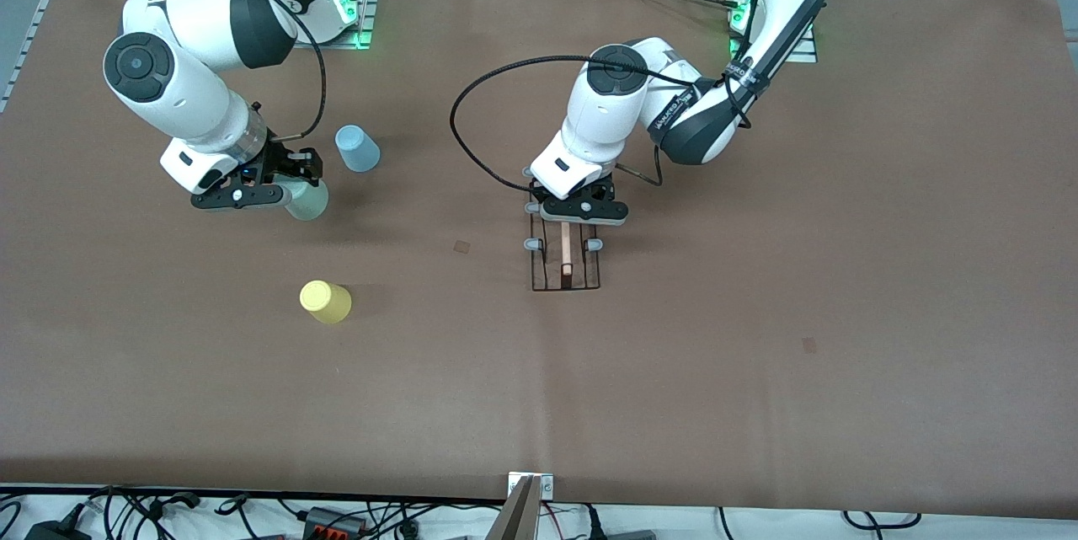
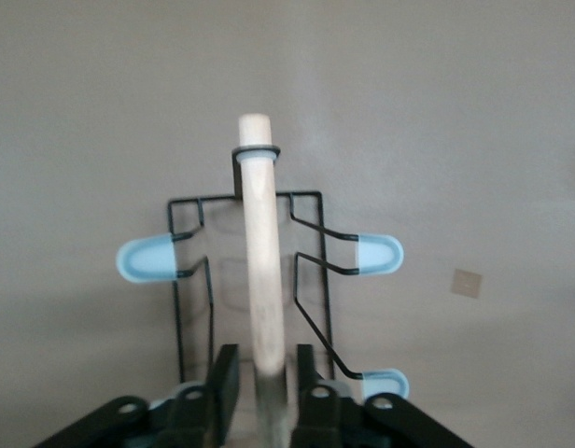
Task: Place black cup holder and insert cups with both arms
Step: 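Insert the green cup into the holder while the left gripper withdraws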
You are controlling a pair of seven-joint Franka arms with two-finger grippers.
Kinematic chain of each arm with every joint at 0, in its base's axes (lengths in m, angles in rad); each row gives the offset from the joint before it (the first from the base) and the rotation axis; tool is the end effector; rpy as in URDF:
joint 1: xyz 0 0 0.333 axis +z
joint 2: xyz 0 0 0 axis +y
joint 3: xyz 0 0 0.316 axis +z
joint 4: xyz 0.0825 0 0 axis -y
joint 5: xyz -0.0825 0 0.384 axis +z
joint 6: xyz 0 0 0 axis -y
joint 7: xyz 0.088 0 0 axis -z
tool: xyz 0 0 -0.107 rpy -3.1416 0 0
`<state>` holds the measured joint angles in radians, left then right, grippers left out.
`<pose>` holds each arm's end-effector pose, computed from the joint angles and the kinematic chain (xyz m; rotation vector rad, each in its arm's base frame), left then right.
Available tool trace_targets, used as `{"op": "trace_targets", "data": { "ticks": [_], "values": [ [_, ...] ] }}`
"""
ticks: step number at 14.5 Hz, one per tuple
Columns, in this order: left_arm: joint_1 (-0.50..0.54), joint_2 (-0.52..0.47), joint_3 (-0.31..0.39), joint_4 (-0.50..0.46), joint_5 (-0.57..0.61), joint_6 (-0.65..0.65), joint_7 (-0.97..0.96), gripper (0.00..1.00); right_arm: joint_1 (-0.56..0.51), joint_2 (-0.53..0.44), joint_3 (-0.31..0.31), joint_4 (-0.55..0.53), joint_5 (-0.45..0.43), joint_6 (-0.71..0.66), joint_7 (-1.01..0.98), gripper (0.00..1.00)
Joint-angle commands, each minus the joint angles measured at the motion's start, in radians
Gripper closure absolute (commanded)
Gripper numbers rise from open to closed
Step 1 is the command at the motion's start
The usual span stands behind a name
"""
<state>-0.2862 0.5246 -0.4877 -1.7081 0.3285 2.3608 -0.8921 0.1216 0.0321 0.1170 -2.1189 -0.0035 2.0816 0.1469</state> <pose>0.5199 -0.4467 0.3345 2.9991 -0.0209 0.2278 0.5242 0.1271 0.3920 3.1238 0.1463 -0.1064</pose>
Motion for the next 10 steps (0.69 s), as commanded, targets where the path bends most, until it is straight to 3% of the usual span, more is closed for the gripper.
{"op": "trace_targets", "data": {
  "ticks": [1,3,7,10],
  "values": [
    [0.015,-0.02,0.0,0.028,0.081,-0.069,0.016,0.0,0.003,-0.003,0.001,0.0,-0.006,-0.014,0.008,1.0],
    [0.053,-0.061,-0.011,0.088,0.075,-0.246,0.129,0.0,0.009,-0.011,0.004,0.01,0.011,-0.035,0.061,1.0],
    [0.085,-0.071,-0.011,0.284,0.078,-0.688,0.397,0.0,0.058,-0.015,0.143,0.118,0.046,-0.109,0.414,1.0],
    [0.14,-0.072,-0.002,0.376,0.081,-0.933,0.553,0.0,0.171,0.023,0.193,0.213,0.109,-0.113,0.699,1.0]
  ]
}}
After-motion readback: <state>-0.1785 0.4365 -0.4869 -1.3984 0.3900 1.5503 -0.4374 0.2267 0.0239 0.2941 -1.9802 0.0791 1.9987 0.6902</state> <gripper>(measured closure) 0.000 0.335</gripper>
